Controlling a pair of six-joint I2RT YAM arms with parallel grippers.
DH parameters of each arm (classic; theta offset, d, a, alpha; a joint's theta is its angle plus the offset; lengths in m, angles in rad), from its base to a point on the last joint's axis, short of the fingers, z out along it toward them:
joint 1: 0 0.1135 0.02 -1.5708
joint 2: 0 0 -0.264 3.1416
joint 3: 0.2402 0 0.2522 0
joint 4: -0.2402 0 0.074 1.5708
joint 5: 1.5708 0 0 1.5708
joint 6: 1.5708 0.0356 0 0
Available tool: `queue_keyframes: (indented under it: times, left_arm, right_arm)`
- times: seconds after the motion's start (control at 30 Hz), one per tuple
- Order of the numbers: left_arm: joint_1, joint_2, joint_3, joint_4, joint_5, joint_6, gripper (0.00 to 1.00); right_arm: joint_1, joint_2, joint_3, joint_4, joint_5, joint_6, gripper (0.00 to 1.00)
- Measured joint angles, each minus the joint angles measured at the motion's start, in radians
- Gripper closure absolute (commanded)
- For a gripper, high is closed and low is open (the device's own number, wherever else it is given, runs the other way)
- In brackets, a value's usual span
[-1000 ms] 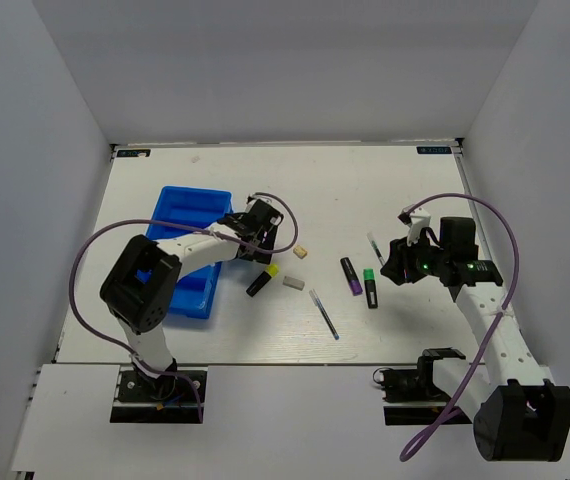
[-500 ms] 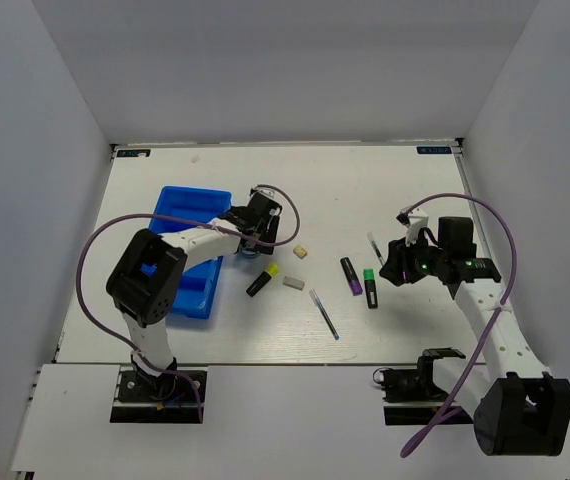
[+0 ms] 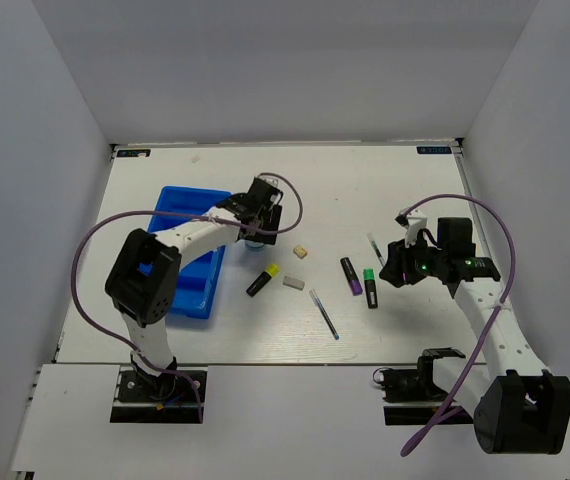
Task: Sort the stationery into containers
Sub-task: Pick up the stationery from the center of the board, then place the stationery in the storage box.
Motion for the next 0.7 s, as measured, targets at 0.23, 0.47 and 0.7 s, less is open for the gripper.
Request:
queue_keyframes:
  times: [0.23, 0.47, 0.7]
  left_arm:
    - [0.050, -0.022, 0.355, -0.151, 0.030, 0.011, 1.00]
    - [0.287, -0.062, 0.449, -0.253, 0.015, -0.038, 1.00]
    - [0.388, -0.026, 0.438, -0.330, 0.028, -0.060, 1.00]
  right_arm:
    - [0.000, 0.000, 0.000, -0.005, -0.005, -0.006, 1.00]
    - [0.000, -0.001, 0.000, -0.008, -0.007, -0.005, 1.00]
    - [0.000, -0.002, 0.000, -0.008, -0.006, -0.005, 1.00]
